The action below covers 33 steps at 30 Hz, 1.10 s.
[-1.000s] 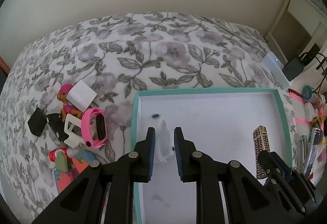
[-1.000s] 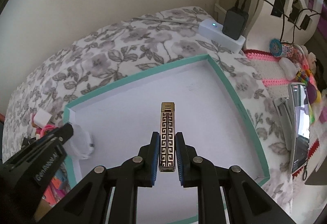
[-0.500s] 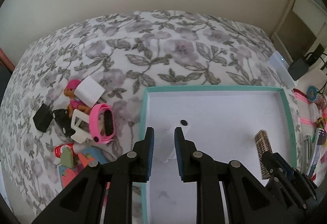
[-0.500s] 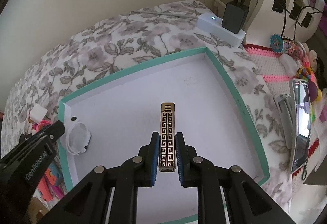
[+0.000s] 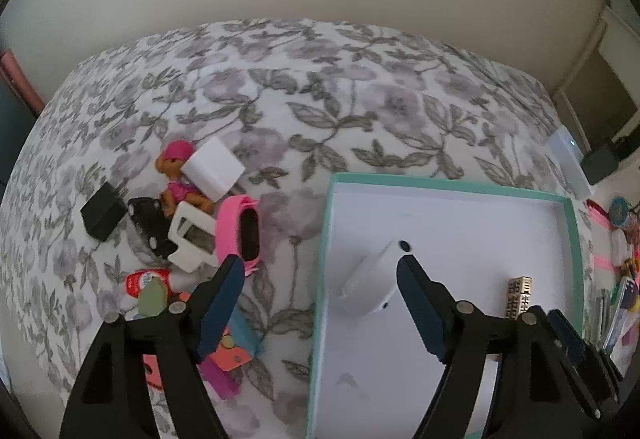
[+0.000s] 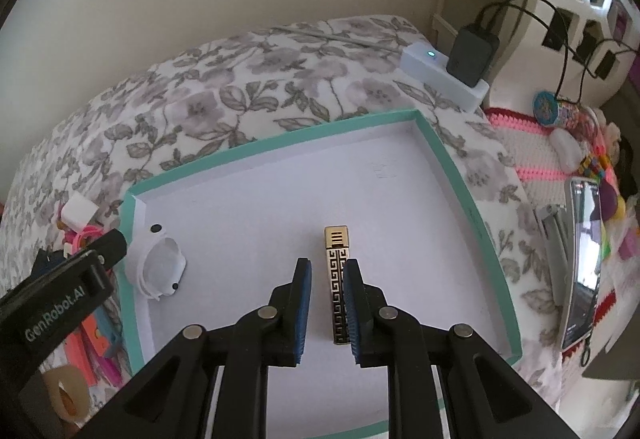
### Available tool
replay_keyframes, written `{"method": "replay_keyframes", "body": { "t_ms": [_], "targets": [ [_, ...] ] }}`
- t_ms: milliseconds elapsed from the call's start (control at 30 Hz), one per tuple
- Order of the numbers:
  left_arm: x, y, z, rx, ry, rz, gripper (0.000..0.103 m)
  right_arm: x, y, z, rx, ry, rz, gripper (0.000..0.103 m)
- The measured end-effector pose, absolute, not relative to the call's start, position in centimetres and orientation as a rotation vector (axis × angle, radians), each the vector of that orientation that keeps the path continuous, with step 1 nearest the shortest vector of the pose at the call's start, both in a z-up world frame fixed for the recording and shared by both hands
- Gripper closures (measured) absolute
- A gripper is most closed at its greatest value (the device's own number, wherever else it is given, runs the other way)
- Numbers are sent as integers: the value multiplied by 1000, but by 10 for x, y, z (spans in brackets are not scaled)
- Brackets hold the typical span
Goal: Organize rigid objects
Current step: 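Open left tool to drop white cylinder in tray while right tool releases gold block, then move both open tools back from the tray toward the toy pile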
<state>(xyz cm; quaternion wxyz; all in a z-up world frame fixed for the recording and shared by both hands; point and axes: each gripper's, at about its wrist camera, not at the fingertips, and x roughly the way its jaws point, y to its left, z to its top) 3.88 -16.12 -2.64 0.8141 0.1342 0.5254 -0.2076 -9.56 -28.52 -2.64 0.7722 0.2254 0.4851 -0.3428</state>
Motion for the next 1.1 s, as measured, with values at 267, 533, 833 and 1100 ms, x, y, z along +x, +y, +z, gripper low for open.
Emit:
{"method": "replay_keyframes", "body": {
  "t_ms": [267,533,833,1100],
  "targets": [
    [53,-143,-33,263,1154,-359,19,-92,-279,-29,463,1061,-735,49],
    [63,-129,-39,247,1194,-294,19,-89,-274,-34,460,1075,-718,35],
    [73,-115,-40,223,1221,-236,19,-86,-271,-34,449,1074,-706,17],
    [78,-101,-44,214,1259,-174,19,-83,-265,-32,453,1059,-685,2]
  ]
}}
